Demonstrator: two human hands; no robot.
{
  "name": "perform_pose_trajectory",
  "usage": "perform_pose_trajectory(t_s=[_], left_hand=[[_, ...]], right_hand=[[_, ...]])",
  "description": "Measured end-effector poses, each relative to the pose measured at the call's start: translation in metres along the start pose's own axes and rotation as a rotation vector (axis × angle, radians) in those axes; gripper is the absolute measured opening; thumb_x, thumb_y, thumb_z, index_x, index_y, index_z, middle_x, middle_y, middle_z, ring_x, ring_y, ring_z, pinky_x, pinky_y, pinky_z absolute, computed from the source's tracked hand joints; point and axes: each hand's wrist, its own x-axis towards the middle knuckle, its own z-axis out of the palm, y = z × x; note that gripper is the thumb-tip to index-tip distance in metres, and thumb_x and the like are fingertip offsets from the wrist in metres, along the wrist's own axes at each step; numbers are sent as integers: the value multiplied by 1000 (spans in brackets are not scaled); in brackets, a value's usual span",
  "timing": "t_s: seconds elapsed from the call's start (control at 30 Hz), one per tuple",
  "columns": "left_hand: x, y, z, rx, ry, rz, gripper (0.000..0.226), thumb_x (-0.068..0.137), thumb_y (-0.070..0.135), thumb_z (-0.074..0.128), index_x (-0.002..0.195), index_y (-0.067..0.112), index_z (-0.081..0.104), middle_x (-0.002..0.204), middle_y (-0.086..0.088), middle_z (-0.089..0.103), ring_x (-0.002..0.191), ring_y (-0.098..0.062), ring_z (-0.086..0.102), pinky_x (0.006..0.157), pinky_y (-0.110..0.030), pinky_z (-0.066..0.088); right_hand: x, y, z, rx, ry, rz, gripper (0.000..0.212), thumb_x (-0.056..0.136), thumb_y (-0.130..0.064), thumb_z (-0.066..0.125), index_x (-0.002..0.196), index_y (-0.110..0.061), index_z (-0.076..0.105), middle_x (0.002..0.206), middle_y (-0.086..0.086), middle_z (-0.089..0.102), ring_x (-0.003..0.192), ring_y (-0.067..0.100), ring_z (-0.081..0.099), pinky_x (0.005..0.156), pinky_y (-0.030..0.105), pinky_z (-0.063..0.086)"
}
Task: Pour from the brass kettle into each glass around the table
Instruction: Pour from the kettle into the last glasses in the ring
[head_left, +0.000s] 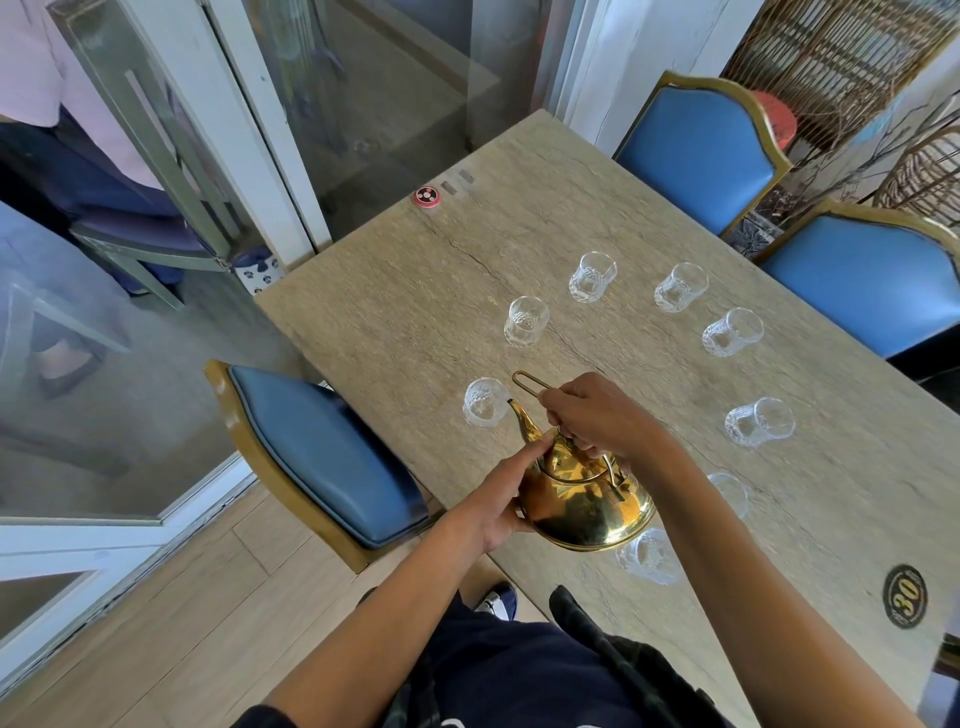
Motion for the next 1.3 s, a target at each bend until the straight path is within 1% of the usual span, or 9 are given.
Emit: perform_pose_trajectory(t_s=[0.2, 0.37, 0.53, 0.67, 0.73, 0.9, 1.13, 1.2, 1.3], left_hand=[[0, 1, 0, -7, 10, -4, 53, 104, 62, 65, 146, 31, 57, 130, -2, 61, 143, -37, 53, 119, -63, 53], [-1, 1, 0, 8, 2, -2, 63, 102, 63, 67, 154, 29, 55, 142, -8, 58, 146, -38, 53, 119, -63, 53], [-1, 0, -1, 8, 6, -5, 56, 102, 64, 67, 147, 32, 57, 147, -9, 57, 146, -39, 53, 121, -64, 51], [0, -1, -3, -7, 17, -16, 35, 104, 63, 66, 128, 38, 63, 138, -6, 60, 146, -39, 53, 122, -65, 50], [1, -1, -4, -17, 26, -21, 31, 104, 63, 65, 123, 38, 64, 135, -4, 61, 146, -39, 53, 122, -65, 50], [2, -2, -6, -31, 43, -22, 26, 107, 60, 63, 120, 37, 65, 128, -1, 63, 142, -37, 54, 123, -65, 49], [9, -4, -14, -3, 59, -39, 24, 108, 56, 62, 118, 35, 65, 124, 0, 63, 139, -37, 55, 123, -64, 49], [10, -5, -16, 11, 54, -50, 23, 109, 56, 61, 118, 35, 65, 123, 1, 63, 137, -36, 55, 123, -64, 48], [9, -2, -17, 42, 33, -61, 24, 108, 57, 62, 119, 36, 67, 124, 2, 65, 139, -36, 55, 125, -64, 47]], right_hand=[[1, -1, 0, 2, -3, 3, 35, 101, -21, 52, 70, -6, 57, 50, 3, 39, 37, 13, 30, 40, 20, 28], [2, -1, 1, 5, -2, 5, 34, 100, -21, 53, 70, -6, 57, 50, 2, 38, 37, 12, 29, 40, 20, 27], [2, -1, 1, 9, -15, 25, 37, 100, -21, 52, 66, -7, 55, 48, 0, 35, 37, 12, 28, 41, 19, 26], [4, -2, 2, 10, -23, 29, 35, 100, -20, 52, 68, -8, 55, 49, 1, 35, 38, 13, 28, 42, 20, 26], [4, -1, 3, 17, -23, 29, 34, 100, -20, 52, 68, -8, 54, 49, 1, 34, 39, 14, 27, 42, 20, 25], [6, 3, 5, 42, -17, 32, 35, 99, -21, 53, 66, -8, 53, 50, 3, 34, 41, 15, 26, 44, 22, 24], [6, 14, 13, 68, 6, 18, 36, 100, -23, 53, 68, -7, 56, 53, 6, 38, 39, 14, 31, 43, 21, 26], [6, 17, 15, 76, 33, 10, 35, 100, -24, 54, 70, -6, 58, 53, 5, 39, 38, 12, 32, 43, 22, 27], [7, 22, 18, 88, 62, -14, 37, 100, -25, 55, 68, -7, 57, 49, 0, 40, 36, 10, 33, 45, 24, 29]])
